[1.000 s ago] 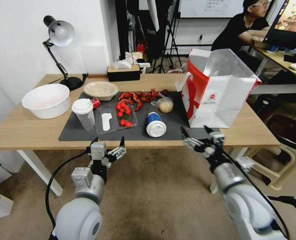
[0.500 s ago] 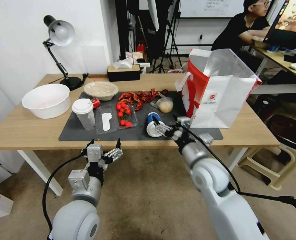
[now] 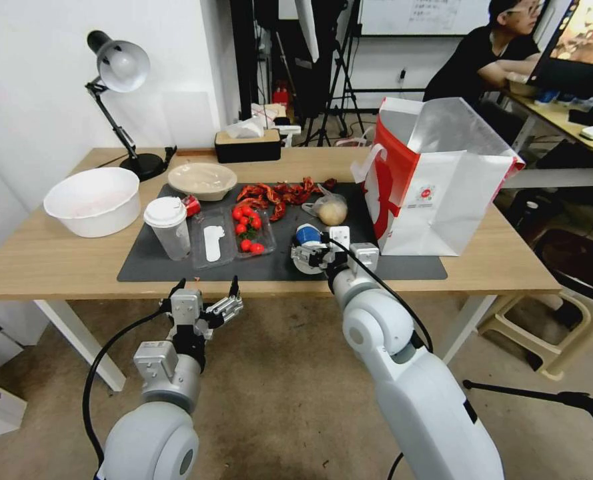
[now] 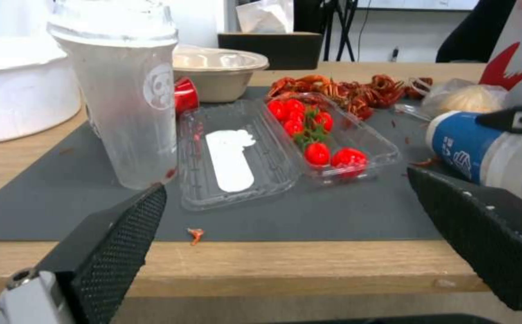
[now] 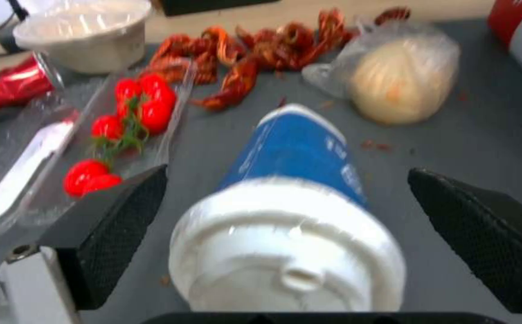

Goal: Pick up the trash from the table and place it into the takeout bag.

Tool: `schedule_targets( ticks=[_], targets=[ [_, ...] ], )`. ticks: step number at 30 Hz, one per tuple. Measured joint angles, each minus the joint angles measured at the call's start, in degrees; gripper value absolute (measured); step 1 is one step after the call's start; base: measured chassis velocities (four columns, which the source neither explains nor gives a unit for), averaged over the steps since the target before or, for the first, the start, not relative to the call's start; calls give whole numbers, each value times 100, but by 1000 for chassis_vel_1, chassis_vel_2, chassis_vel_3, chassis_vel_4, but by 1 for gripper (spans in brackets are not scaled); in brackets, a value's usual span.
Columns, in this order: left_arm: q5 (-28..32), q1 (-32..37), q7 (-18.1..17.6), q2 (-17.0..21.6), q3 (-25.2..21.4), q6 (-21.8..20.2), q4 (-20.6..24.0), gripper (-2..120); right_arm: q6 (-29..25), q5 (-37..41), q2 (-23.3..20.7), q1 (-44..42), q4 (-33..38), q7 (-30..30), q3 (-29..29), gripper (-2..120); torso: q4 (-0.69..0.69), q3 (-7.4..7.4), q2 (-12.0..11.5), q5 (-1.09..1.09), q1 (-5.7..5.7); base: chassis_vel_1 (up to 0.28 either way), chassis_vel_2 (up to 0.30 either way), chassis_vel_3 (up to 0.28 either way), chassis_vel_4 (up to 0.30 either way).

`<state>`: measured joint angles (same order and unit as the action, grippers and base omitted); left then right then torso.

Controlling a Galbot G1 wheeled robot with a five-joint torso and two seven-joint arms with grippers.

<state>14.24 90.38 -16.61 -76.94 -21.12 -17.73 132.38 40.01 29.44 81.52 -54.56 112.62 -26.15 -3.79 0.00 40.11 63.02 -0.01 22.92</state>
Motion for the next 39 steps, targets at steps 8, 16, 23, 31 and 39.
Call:
schedule_targets(
  ticks=[8,16,23,31,39],
  targets=[
    [8,21,-13,6,0,33,-6,100,20,-102,94,-115,-92,-22,37,100,0,0,0,0,0,0,0,0,0],
    [60,57,-62,5,3,65,1,100,75,-81,161,-216,-96,-93,38,100,0,0,0,1,0,0,0,0,0],
    [126,65,-74,2,20,75,10,100,83,-38,144,-259,-69,-97,7,85,0,0,0,1,0,0,0,0,0],
    [119,73,-94,8,24,117,10,100,-33,-83,28,-289,21,118,-67,68,0,0,0,1,0,0,0,0,0],
    [102,60,-120,22,7,154,22,100,-618,-611,-532,-17,440,1340,-422,68,-1,0,0,1,0,0,0,0,0]
  ],
)
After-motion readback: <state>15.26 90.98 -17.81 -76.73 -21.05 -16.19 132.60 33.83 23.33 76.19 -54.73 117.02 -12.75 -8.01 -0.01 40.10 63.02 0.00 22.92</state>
